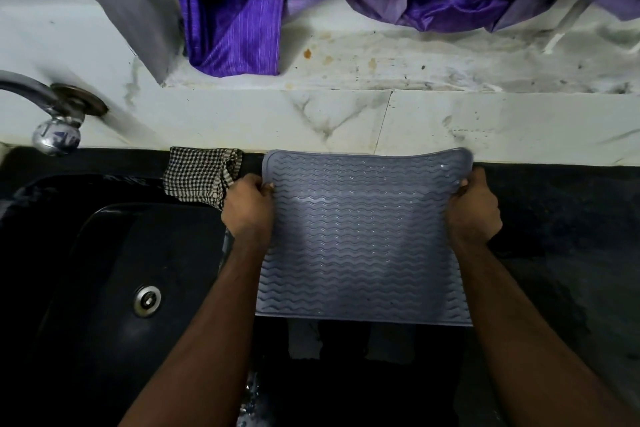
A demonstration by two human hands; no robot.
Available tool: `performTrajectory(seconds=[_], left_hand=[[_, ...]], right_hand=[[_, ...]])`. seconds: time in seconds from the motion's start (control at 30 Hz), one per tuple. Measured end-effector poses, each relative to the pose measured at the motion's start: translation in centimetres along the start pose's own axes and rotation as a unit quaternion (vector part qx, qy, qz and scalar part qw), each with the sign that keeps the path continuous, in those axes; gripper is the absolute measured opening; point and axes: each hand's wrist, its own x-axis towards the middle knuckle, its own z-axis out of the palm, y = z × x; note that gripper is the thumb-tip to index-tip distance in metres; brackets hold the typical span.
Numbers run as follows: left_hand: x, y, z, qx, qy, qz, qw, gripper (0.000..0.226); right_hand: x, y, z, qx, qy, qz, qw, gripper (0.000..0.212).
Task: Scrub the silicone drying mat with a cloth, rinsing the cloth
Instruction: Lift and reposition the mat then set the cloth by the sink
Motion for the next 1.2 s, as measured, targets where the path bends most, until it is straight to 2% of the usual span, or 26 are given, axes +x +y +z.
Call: performTrajectory(seconds=[0.07, 0.23, 0.33, 0.47, 0.53, 0.63, 0.73, 1.03, 1.2], left_hand=[[0.0, -0.1, 0.0, -0.012, 0.002, -0.003, 1.000, 0.021], [-0.1, 0.0, 0.6, -0.015, 0.010, -0.015, 1.000, 0.020], [-0.5, 0.2, 1.0, -0.051, 0.031, -0.016, 0.998, 0.027], [-1.5, 0.1, 1.7, -0.036, 0.058, 0.069, 0.995, 0.043], [-2.5, 0.4, 2.4, -0.037, 0.032, 0.129, 0.990, 0.050], [-4.0, 0.4, 3.9, 0.049, -0.048, 0.193, 0.979, 0.065], [-4.2, 0.1, 4.4, 0.112, -0.073, 0.209, 0.969, 0.073], [-4.9, -0.2, 4.2, 0.118, -0.094, 0.188, 0.971, 0.059], [-6.3, 0.1, 4.3, 0.137, -0.127, 0.291, 0.938, 0.054]], right_hand=[[0.0, -0.3, -0.3, 0.003, -0.012, 0.006, 1.000, 0.029], [-0.4, 0.3, 0.3, -0.033, 0.033, -0.017, 0.999, 0.026], [-0.1, 0.8, 1.4, -0.112, 0.065, -0.056, 0.990, 0.033], [-0.4, 1.5, 2.2, -0.174, 0.113, -0.062, 0.976, 0.056], [-0.9, 1.7, 2.5, -0.161, 0.121, -0.113, 0.973, 0.059], [-2.6, 1.6, 3.6, -0.175, 0.033, -0.224, 0.958, 0.059], [-3.8, 2.2, 4.6, -0.207, -0.044, -0.206, 0.955, 0.070], [-5.2, 1.8, 4.1, -0.215, -0.060, -0.181, 0.958, 0.061], [-8.0, -0.7, 6.3, -0.204, -0.116, -0.283, 0.930, 0.060]])
